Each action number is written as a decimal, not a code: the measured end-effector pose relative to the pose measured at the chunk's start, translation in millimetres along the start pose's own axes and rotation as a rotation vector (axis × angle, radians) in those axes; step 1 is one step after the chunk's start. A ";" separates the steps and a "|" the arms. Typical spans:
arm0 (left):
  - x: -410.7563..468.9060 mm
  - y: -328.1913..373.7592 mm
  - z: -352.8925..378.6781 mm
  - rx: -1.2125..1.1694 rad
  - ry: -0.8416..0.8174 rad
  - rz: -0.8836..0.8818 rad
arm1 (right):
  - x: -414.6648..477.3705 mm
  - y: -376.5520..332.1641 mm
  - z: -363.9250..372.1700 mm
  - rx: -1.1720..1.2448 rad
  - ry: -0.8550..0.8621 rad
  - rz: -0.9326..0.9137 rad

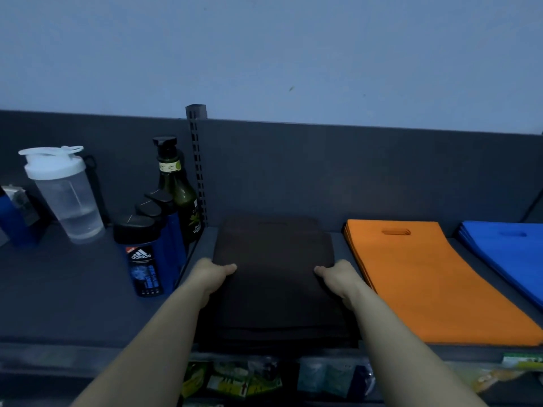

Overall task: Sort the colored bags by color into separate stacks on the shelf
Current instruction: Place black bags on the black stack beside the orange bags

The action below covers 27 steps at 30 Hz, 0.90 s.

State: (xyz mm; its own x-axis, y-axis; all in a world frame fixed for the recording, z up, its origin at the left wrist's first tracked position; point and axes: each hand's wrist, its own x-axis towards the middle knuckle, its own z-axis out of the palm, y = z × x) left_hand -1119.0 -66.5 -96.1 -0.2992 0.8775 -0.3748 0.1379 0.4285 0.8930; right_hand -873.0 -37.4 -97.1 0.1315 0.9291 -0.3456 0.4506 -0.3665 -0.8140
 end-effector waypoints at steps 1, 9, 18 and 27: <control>0.1 -0.7 1.6 -0.048 -0.012 0.026 | -0.9 1.2 -1.6 0.058 -0.002 -0.005; -24.2 23.6 3.5 -0.245 0.045 0.487 | -9.3 -14.2 -20.6 0.391 0.227 -0.435; -42.9 54.0 6.3 -0.082 0.218 0.775 | -23.4 -43.2 -43.0 0.486 0.261 -0.668; -54.4 50.4 11.1 -0.003 0.314 0.941 | -29.7 -54.2 -44.8 0.507 0.392 -0.753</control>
State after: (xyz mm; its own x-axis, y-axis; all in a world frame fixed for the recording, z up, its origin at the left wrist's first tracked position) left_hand -1085.3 -90.2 -33.4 -0.3059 0.7624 0.5703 0.4456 -0.4147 0.7934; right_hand -861.7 -43.0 -21.8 0.2900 0.8449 0.4495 0.1173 0.4347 -0.8929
